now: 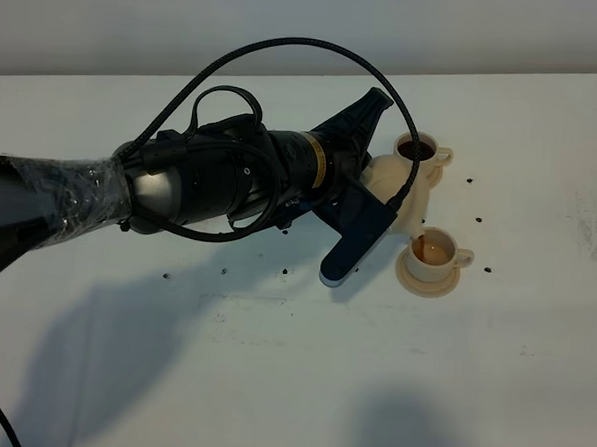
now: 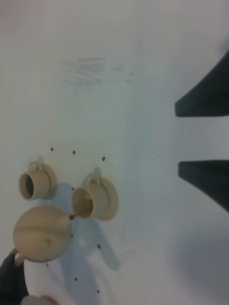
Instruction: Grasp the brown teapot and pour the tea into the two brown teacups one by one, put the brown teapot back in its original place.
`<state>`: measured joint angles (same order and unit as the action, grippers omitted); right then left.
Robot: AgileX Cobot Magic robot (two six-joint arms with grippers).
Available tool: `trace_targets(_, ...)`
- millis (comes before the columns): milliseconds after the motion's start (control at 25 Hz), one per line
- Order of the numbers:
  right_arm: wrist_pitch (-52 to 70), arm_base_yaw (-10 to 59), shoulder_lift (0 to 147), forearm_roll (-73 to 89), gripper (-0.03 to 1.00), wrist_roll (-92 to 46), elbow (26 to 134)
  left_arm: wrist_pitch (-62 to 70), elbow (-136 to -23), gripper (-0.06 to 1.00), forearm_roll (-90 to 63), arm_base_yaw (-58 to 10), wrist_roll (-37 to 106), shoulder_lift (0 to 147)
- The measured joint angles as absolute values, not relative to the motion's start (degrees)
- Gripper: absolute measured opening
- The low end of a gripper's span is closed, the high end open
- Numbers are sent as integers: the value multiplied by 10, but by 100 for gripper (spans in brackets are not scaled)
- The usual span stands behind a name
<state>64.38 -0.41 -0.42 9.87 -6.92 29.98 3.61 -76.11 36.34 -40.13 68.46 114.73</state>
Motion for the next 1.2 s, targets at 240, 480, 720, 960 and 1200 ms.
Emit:
trace_targets(240, 644, -4, -4, 99, 22, -69, 300, 25, -761, 9, 381, -407, 685, 1147)
trace_targets(480, 644, -4, -4, 99, 22, -69, 300, 23, -761, 9, 400, -410, 685, 1147)
trace_targets(720, 644, -4, -4, 99, 22, -69, 300, 23, -761, 9, 412, -411, 685, 1147)
trace_targets(960, 644, -4, -4, 99, 22, -69, 300, 23, -761, 9, 426, -411, 685, 1147)
trace_targets(1200, 644, -4, -4, 99, 22, -69, 300, 21, -761, 9, 427, -411, 685, 1147)
